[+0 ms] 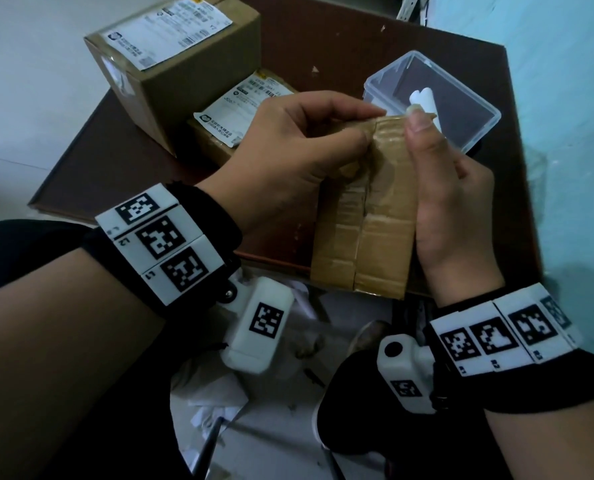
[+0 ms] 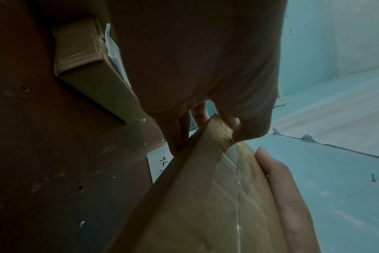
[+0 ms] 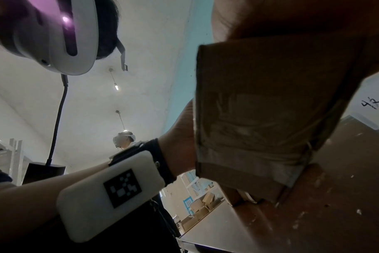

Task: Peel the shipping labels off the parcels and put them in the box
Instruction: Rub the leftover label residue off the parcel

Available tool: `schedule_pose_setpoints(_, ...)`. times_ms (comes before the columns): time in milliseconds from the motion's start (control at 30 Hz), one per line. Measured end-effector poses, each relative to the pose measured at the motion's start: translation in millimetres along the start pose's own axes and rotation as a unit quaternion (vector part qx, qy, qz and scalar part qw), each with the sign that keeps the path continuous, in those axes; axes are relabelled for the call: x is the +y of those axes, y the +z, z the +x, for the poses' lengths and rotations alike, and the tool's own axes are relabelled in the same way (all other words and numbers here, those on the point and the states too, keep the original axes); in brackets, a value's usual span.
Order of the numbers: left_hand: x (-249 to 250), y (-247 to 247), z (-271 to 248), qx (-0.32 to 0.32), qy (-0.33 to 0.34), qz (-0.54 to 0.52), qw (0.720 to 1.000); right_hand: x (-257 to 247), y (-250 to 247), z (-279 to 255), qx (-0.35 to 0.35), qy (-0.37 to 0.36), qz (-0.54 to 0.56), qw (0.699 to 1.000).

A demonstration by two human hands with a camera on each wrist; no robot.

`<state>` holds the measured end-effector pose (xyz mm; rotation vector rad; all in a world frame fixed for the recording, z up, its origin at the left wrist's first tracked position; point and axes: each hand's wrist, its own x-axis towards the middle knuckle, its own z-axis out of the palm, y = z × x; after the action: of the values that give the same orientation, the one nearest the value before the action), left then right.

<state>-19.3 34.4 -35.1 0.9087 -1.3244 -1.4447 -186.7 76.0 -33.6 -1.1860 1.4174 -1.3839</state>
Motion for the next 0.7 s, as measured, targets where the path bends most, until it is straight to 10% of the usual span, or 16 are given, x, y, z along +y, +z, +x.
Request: schedule_pose_setpoints(700, -5.1, 7.3, -2.8, 0.017, 0.036, 0.036, 0.999, -7.2, 4.5, -3.5, 0.015, 0.066, 0.015, 0.998)
